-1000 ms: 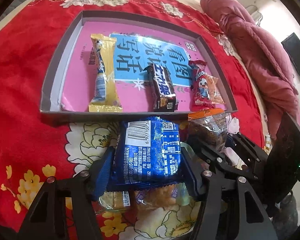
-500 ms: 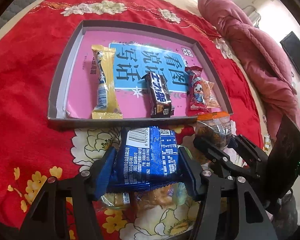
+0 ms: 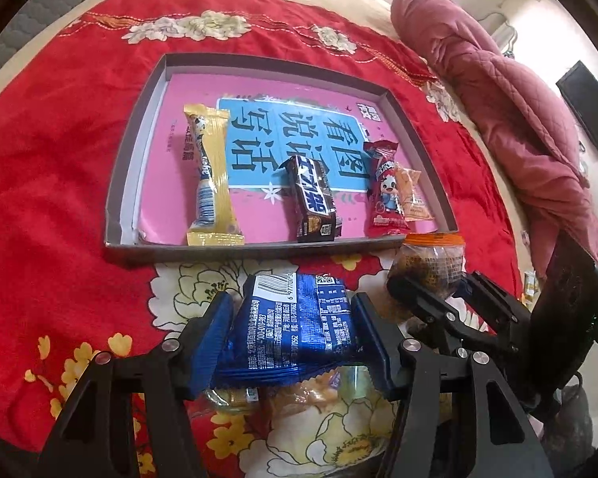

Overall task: Organize snacks
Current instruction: 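Lift the blue packet over the tray with the left gripper while the right carries the clear bag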

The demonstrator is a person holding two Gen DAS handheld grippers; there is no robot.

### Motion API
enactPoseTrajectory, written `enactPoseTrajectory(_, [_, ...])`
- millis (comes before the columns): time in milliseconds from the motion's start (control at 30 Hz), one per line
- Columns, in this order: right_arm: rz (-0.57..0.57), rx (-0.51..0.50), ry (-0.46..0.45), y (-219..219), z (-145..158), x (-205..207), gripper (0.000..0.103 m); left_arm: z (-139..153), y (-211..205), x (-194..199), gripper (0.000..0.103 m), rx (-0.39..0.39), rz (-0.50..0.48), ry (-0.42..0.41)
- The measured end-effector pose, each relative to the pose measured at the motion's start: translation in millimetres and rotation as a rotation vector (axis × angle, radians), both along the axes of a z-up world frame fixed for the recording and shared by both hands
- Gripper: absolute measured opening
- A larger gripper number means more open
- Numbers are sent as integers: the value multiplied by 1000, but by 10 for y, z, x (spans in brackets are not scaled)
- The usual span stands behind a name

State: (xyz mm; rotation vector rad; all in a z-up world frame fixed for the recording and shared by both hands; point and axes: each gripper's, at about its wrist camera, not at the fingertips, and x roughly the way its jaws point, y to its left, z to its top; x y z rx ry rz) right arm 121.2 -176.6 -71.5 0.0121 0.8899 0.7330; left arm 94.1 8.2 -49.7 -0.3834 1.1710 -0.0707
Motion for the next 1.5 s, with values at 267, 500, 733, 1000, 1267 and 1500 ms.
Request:
enactPoseTrajectory(267, [2,-15,8,13,-40,12,42,-59,-41,15,63,20,-9,25])
enactPoseTrajectory(500, [-5,-5,20,-8,-53,30,42,-187,-75,55,63,29,-13,62])
enactPoseTrajectory(733, [-8,-6,27,-2,-78,42,42,-285,-105,99,63,51,-15,80])
enactPoseTrajectory(1000, [-2,0,11,5,-57,31,42,-226,-100,75,59,63,-8,60])
enactPoseTrajectory(1267, [2,30,-17,-6,30,3,42,-76,-57,52,59,44,2,25])
enactPoseTrajectory(1500, [-1,46,-33,-27,88,-10,42,64,3,4,59,48,22,-3])
